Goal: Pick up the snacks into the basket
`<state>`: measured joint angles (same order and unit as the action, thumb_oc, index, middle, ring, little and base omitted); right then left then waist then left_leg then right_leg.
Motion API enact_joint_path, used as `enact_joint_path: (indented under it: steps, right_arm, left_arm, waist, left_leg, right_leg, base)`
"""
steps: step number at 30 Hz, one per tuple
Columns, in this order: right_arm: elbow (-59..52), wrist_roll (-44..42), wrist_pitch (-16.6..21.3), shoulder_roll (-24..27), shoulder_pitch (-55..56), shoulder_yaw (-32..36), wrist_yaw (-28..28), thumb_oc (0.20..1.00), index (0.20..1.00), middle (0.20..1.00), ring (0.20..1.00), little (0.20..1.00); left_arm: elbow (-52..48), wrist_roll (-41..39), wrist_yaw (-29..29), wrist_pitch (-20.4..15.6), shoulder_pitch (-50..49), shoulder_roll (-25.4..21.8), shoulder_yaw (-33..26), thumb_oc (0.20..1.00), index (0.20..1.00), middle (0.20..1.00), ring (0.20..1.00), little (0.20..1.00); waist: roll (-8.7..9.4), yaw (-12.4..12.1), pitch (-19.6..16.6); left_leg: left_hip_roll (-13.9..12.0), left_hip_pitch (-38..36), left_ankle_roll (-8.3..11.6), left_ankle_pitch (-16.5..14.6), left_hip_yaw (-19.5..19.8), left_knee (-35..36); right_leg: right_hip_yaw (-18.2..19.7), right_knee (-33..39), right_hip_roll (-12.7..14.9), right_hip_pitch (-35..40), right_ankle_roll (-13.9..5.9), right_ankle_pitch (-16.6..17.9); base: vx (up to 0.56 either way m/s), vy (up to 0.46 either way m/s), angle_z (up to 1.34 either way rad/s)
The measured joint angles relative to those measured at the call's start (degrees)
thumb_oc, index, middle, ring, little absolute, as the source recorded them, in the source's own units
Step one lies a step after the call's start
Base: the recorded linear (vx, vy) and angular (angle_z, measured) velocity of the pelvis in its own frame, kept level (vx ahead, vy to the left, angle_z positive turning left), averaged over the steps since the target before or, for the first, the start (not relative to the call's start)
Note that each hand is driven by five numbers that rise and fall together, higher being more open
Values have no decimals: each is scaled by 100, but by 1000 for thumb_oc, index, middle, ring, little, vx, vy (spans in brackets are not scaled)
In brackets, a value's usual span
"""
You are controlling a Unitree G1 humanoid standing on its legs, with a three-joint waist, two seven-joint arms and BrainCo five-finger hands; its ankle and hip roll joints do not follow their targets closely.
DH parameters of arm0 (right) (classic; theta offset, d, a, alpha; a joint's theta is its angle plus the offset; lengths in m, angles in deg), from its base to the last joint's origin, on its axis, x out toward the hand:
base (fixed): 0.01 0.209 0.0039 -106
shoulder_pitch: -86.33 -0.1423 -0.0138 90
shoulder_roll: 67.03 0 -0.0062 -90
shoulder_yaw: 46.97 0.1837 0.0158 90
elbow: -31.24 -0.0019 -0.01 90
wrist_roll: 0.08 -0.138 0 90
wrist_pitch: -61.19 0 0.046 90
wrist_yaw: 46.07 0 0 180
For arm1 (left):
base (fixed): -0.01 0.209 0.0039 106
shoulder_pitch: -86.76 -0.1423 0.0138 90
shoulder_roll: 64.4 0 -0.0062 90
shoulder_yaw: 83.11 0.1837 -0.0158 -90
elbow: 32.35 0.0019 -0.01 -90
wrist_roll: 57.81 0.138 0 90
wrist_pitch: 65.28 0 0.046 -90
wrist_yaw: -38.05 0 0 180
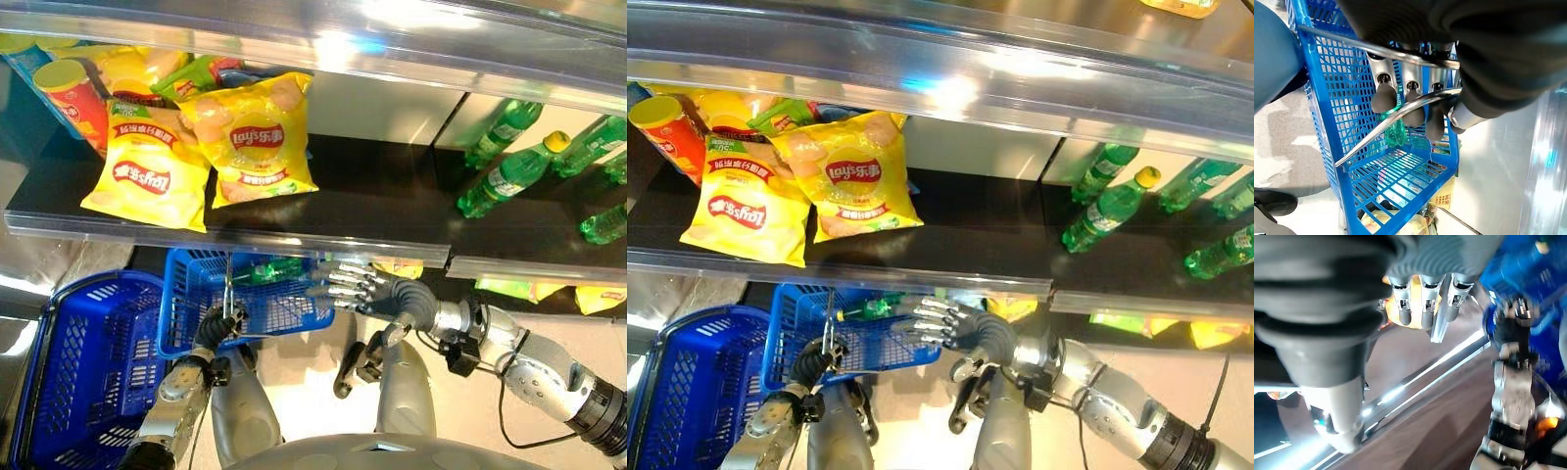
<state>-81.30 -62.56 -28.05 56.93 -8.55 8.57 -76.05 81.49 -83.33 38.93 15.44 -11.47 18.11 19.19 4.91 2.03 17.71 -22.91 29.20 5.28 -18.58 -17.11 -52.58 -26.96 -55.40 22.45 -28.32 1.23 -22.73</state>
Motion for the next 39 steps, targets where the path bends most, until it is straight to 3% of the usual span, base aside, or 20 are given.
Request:
enact_joint_path:
  steps: [3, 5, 6, 8, 12, 17, 25, 32, 39]
  right_arm:
    - [-11, -85, 30, -3, 151, 226, 43, 1000, 1000, 1000, 1000, 1000]
    - [83, 60, 197, -442, 540, 1149, 261, 1000, 1000, 1000, 1000, 1000]
    - [258, 627, 483, -868, 530, 1744, 633, 1000, 1000, 1000, 1000, 1000]
    - [485, 1385, 851, -1147, 253, 2116, 1248, 1000, 1000, 1000, 1000, 1000]
    - [987, 3396, 1021, -1506, -523, 2255, 2174, 1000, 1000, 1000, 1000, 1000]
    - [1415, 4782, 1009, -1865, -944, 2290, 3058, 1000, 1000, 1000, 1000, 1000]
    - [2471, 5064, 882, -2274, -2040, 2030, 3626, 1000, 1000, 1000, 1000, 1000]
    - [3929, 4986, 587, -2404, -3446, 1533, 3687, 1000, 1000, 1000, 1000, 1000]
    - [5995, 4929, 300, -3065, -5047, 952, 3687, 1000, 1000, 1000, 1000, 1000]
  left_arm:
    - [-4, -2, 9, 2, -41, 22, -6, 200, 200, 200, 200, 200]
    - [-16, -2, 7, -1, -89, 113, -94, 200, 200, 200, 200, 200]
    - [-6, -7, -13, 0, -97, 154, -118, 200, 200, 200, 200, 200]
    - [-5, -12, -82, 32, -54, 208, -132, 200, 200, 200, 200, 200]
    - [-33, -12, -135, 68, -21, 222, -134, 200, 200, 200, 200, 200]
    - [-37, -6, -238, 122, 96, 277, -116, 200, 200, 200, 200, 200]
    - [-93, -17, -318, 135, 134, 272, 24, 200, 200, 200, 200, 200]
    - [-365, -55, -339, 254, 193, 242, 236, 200, 200, 200, 200, 200]
    - [-519, -126, -328, 298, 248, 201, 250, 200, 200, 200, 200, 200]
  waist:
    - [-3, 27, 2]
    - [-14, -5, 8]
    - [-32, 29, 10]
    - [-74, 33, 27]
    - [-140, 8, 59]
    - [-292, -165, 145]
    - [-336, -193, 171]
    - [-458, -461, 316]
    - [-472, -733, 413]
  left_leg:
    - [3, -50, 2, 1, -24, 43]
    - [11, -57, 2, 12, -16, 95]
    - [14, -64, 2, 12, -28, 112]
    - [11, -61, 5, 12, -53, 107]
    - [17, -61, 32, 30, -56, 158]
    - [29, -52, 29, 33, -76, 234]
    - [103, -58, 64, 139, -119, 482]
    - [106, -57, 69, 231, -126, 622]
    - [108, -57, 71, 255, -69, 624]
  right_leg:
    - [-15, 39, -2, 43, 0, 12]
    - [-64, 101, -3, 91, -12, 26]
    - [-69, 134, -7, 99, -31, 41]
    - [-69, 145, 1, 86, -38, 55]
    - [-101, 181, -3, 96, -44, 66]
    - [-143, 247, -6, 107, -56, 67]
    - [-227, 441, -10, 130, -94, 111]
    - [-386, 543, -20, 219, -86, 121]
    - [-481, 570, -7, 330, -90, 122]
  base:
    - [23, 4, 3]
    - [23, 15, 5]
    - [0, 0, 0]
    - [33, -2, -3]
    - [13, -3, 0]
    - [12, -9, 1]
    - [-2, -24, 4]
    - [-17, -35, 7]
    - [-19, -19, 6]
